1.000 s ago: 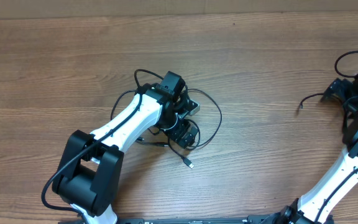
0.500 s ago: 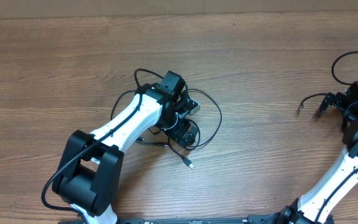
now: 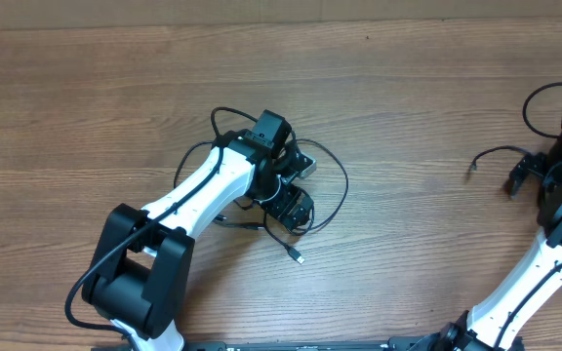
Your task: Untangle cables
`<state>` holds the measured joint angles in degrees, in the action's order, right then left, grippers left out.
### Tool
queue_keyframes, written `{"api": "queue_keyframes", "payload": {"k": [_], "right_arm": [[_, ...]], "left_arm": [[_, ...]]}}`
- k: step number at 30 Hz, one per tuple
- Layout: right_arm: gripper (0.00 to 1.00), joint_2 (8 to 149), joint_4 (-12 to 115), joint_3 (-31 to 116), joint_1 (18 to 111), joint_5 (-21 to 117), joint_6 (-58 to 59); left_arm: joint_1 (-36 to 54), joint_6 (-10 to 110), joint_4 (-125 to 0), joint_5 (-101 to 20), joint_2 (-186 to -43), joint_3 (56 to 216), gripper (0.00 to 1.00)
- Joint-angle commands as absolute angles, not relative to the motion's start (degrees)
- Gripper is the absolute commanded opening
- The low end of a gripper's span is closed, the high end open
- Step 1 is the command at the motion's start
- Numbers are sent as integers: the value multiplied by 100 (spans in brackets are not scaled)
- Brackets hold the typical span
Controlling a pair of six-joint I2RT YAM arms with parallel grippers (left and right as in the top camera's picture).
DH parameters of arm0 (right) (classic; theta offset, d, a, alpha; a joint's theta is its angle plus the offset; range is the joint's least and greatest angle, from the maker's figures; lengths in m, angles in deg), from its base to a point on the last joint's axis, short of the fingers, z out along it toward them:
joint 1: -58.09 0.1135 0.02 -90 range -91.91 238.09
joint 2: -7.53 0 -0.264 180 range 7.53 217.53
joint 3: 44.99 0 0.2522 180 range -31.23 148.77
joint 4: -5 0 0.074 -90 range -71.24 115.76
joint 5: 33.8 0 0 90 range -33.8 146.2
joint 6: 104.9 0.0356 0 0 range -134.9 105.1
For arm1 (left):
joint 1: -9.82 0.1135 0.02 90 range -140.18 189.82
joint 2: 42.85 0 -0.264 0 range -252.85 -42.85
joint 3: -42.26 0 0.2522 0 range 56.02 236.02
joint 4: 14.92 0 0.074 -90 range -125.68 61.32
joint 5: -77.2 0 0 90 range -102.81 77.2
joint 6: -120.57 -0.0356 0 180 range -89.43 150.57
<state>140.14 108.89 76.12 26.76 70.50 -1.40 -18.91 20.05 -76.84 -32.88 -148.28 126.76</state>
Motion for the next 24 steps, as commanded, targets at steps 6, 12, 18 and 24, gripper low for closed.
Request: {"api": "queue_keyframes", "payload": {"k": [6,12,18,24], "right_arm": [[100,12021,10189,7658,3049,5669,-1001],[100,10937,10292,7658,3740,4089,-1923],[100,10546,10336,7658,4905,3302,-2310],[100,10552,9820,7638,5591,3293,-1969]], "left_arm": [[-1836,2053,-7676,-3944,-14389,13054,100],[-1832,2250,-7636,-3625,-13698,13240,100],[-1786,3423,-7789,-2239,-13023,13238,100],[-1447,4346,-8174,-1196,-12459,13238,100]]}}
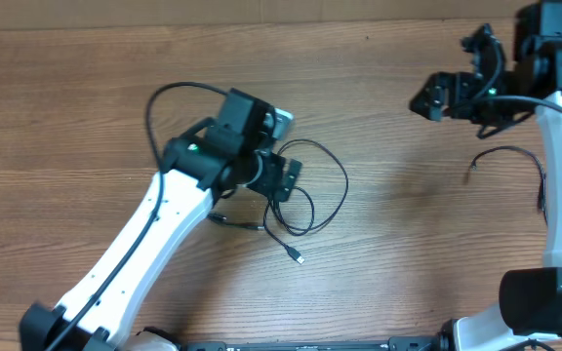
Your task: Untangle cables
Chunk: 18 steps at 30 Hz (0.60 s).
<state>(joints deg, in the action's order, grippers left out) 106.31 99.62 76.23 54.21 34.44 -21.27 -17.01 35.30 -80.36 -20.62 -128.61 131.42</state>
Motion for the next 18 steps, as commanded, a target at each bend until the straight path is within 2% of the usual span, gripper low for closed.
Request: {"api": "queue_keyframes", "payload": {"k": [1,10,18], "right_arm": [[100,10555,9776,7625,5705,3289,-1921],[100,10603,9265,7055,6702,3488,-1989],[100,10670,7287,5186,7209,3523,-1987]], "left_arm": [[-1325,4486,-8253,-1129,-12384,13240,100],[-230,4883,-8893,-1133,-12255,13238,100],[59,4881,-9018,-1133,-12260,13236,100]]}}
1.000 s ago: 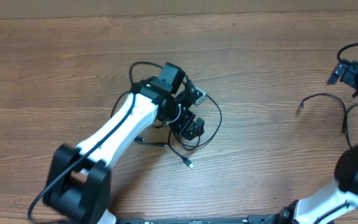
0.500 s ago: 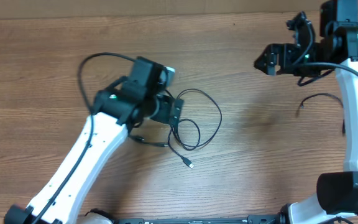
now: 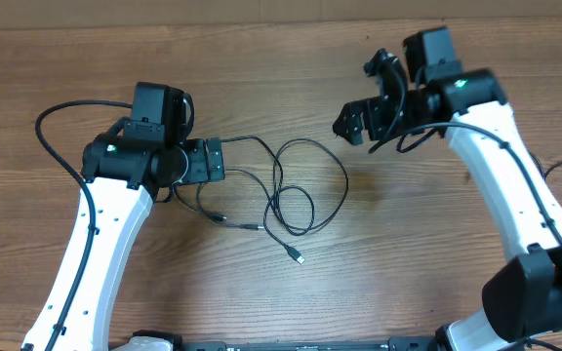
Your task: Untangle cables
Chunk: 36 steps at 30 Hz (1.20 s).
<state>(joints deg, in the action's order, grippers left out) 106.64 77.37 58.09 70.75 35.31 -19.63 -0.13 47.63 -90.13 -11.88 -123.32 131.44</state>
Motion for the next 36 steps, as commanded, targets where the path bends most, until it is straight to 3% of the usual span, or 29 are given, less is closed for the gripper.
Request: {"api": "queue_keyframes", "payload": {"k": [1,10,20,26,36], "right_arm": [[100,10673,7011,4908,7268,3507,-1985],[100,10677,5177,3245,7508,3507,-1928],[97,10681,4511,2753,7508,3385,-1795],[93,10985,4585,2753,7508,3381,-1598],[91,11116,6080,2753,7475,3422,-155]], "left_arm": [[59,4881,-9018,-1133,-12262,13236,100],[39,4881,-9018,-1133,-12269,13236,100],[39,4881,-9018,-1133,-12269,13236,100],[39,4881,-9018,-1131,-12269,13236,100],[39,4881,-9015,-1131,-12269,13236,99]]}}
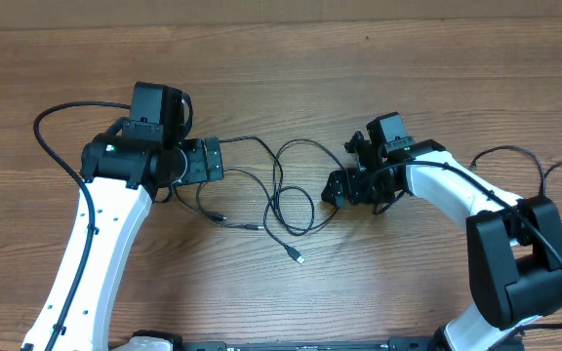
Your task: Untangle cables
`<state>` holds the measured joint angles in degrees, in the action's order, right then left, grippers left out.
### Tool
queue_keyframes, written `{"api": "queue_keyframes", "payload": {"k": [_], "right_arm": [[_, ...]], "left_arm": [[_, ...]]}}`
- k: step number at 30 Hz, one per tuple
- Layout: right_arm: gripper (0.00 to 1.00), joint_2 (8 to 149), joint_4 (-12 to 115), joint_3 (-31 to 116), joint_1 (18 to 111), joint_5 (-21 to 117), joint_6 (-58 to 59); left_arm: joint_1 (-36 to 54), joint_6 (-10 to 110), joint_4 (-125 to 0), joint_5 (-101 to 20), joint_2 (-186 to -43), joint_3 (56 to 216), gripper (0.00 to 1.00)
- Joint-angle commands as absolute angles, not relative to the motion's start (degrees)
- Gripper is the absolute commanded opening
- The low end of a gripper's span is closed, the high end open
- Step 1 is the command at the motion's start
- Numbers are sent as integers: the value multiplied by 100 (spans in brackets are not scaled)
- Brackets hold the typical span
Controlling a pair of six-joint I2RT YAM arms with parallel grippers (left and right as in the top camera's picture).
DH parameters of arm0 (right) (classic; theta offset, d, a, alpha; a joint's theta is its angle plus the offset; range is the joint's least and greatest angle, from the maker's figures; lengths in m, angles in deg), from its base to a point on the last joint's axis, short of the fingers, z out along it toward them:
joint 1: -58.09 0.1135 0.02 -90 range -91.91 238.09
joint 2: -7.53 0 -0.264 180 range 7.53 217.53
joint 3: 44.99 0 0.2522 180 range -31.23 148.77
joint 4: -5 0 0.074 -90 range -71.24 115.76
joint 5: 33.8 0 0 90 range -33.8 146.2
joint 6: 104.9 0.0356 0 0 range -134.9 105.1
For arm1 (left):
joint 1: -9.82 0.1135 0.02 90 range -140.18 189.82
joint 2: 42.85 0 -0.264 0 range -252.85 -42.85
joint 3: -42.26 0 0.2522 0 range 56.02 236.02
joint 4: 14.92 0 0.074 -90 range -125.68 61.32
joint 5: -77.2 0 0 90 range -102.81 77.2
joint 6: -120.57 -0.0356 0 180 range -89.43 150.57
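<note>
A tangle of thin black cables (291,200) lies in loops at the table's centre. One plug end (299,258) points toward the front, and another (220,218) lies at the left. My left gripper (213,160) sits left of the tangle, shut on a strand that runs right into the loops. My right gripper (333,190) is low at the right side of the big loop, touching or nearly touching it. Its jaws show only as a dark mass, so their state is unclear.
A separate black cable (501,152) arcs on the table at the right, behind my right arm. The left arm's own black lead (52,112) loops out at the far left. All of it rests on a bare wooden table (281,68).
My right gripper was raised over the back of the table, right of the tangle; it is now down at the right side of the big loop. The left arm and the cables have not moved.
First my left gripper was on a tight cable bundle at the centre, with the right gripper at the far right by a separate cable. Then the left held a strand further left and the bundle had spread into loops. The right gripper has since come in to the loops.
</note>
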<state>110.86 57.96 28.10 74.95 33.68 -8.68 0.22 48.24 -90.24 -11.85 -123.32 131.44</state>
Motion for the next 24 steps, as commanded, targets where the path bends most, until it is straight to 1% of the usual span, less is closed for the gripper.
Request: {"api": "queue_keyframes", "payload": {"k": [1,3,6,12,16,17,19,24], "right_arm": [[91,11116,6240,2753,7478,3422,57],[100,11116,6469,2707,7578,3337,643],[100,11116,6358,2600,7718,2769,806],[100,11116,6218,2600,7771,2651,831],[100,11118,5800,2436,7801,2694,1969],[100,11118,5551,2305,7854,2749,2463],[100,11118,5123,2091,8020,2762,2990],[100,11118,4128,1861,8505,2766,3764]], "left_arm": [[39,4881,-9015,-1131,-12269,13236,100],[39,4881,-9015,-1131,-12269,13236,100],[39,4881,-9015,-1131,-12269,13236,100],[39,4881,-9018,-1133,-12269,13236,100],[39,4881,-9015,-1131,-12269,13236,100],[39,4881,-9015,-1131,-12269,13236,100],[39,4881,-9015,-1131,-12269,13236,100],[39,4881,-9018,-1131,-12269,13236,100]]}}
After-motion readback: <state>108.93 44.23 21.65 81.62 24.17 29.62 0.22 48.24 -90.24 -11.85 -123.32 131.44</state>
